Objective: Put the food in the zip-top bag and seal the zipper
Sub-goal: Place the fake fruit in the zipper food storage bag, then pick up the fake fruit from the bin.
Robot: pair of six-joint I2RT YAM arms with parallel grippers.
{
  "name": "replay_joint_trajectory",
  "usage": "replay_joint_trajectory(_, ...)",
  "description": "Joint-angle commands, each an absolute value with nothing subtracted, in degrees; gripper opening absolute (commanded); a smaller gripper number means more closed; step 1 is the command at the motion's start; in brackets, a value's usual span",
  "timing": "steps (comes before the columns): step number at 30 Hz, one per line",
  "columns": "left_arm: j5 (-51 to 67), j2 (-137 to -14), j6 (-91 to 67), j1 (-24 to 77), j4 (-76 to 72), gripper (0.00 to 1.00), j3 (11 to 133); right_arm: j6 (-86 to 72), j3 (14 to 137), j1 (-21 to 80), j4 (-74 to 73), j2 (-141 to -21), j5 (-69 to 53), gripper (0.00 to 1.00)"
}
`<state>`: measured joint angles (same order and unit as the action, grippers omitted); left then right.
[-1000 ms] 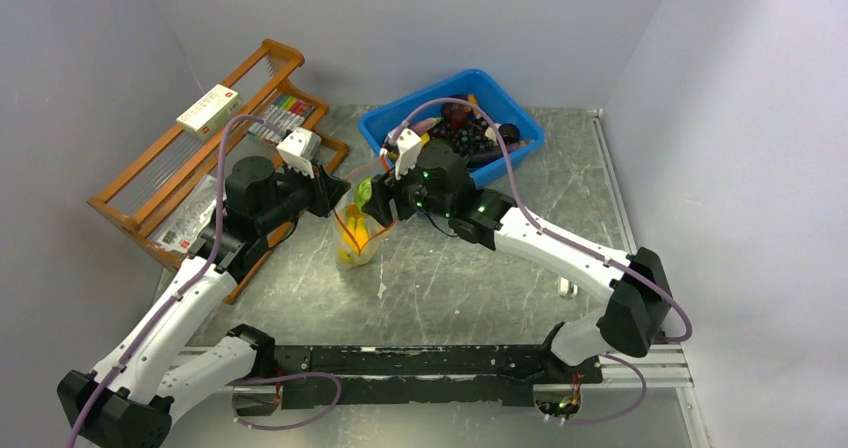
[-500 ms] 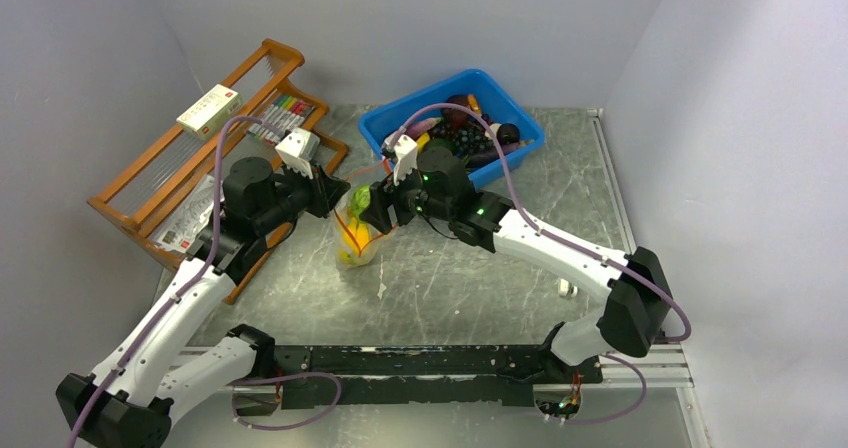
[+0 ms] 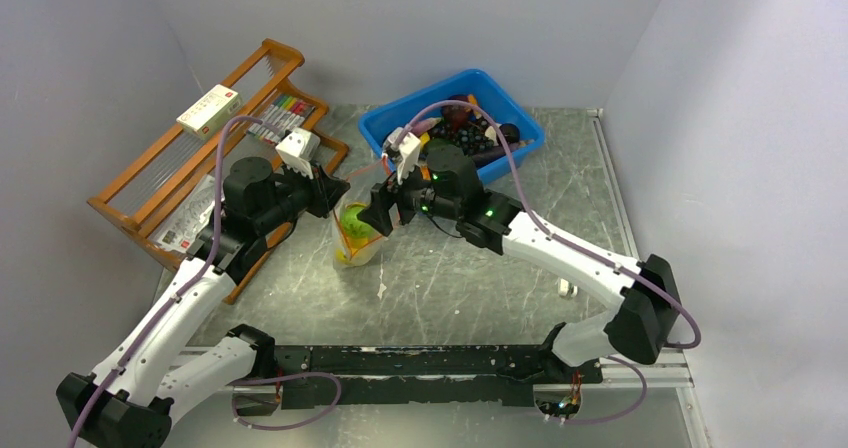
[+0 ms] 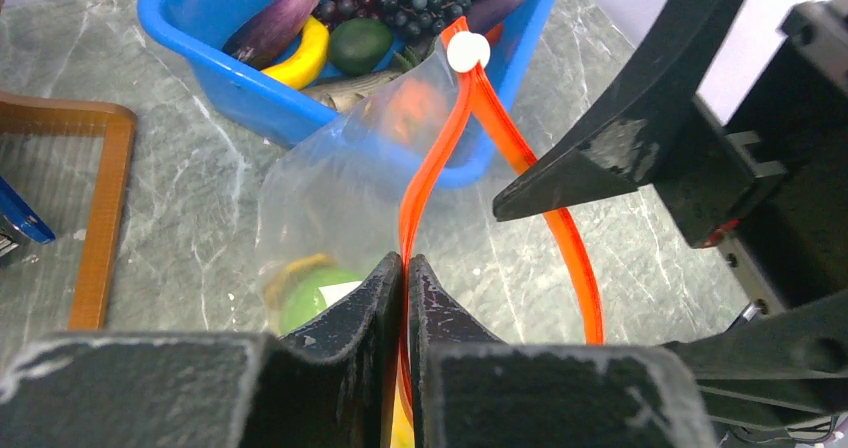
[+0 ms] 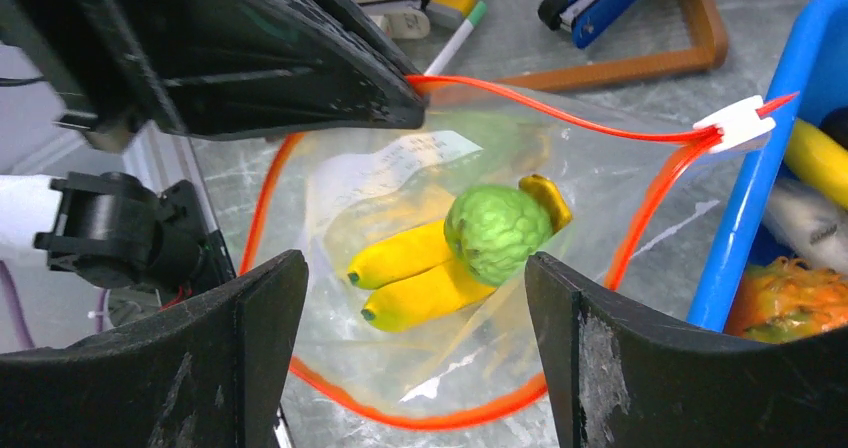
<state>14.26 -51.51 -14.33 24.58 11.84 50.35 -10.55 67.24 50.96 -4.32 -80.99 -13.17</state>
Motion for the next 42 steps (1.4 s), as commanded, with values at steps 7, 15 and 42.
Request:
replay_joint_trajectory(7, 15.7, -51.6, -13.3, 24.0, 10.2, 0.07, 50.4, -11.7, 73.6, 50.9, -5.0, -77.2, -13.1, 0.77)
replay_joint_trajectory(15, 16.4, -51.4, -13.2, 24.0, 9.9, 0.07, 50.3, -3.9, 78.7, 49.5, -9.7, -78.5, 1.4, 0.77)
replay_joint_trajectory(42, 19.5, -50.3, -12.6, 24.0, 9.6, 0.07, 50.1, -4.4, 91.7, 28.6, -16.4, -106.6, 7.5, 0.71)
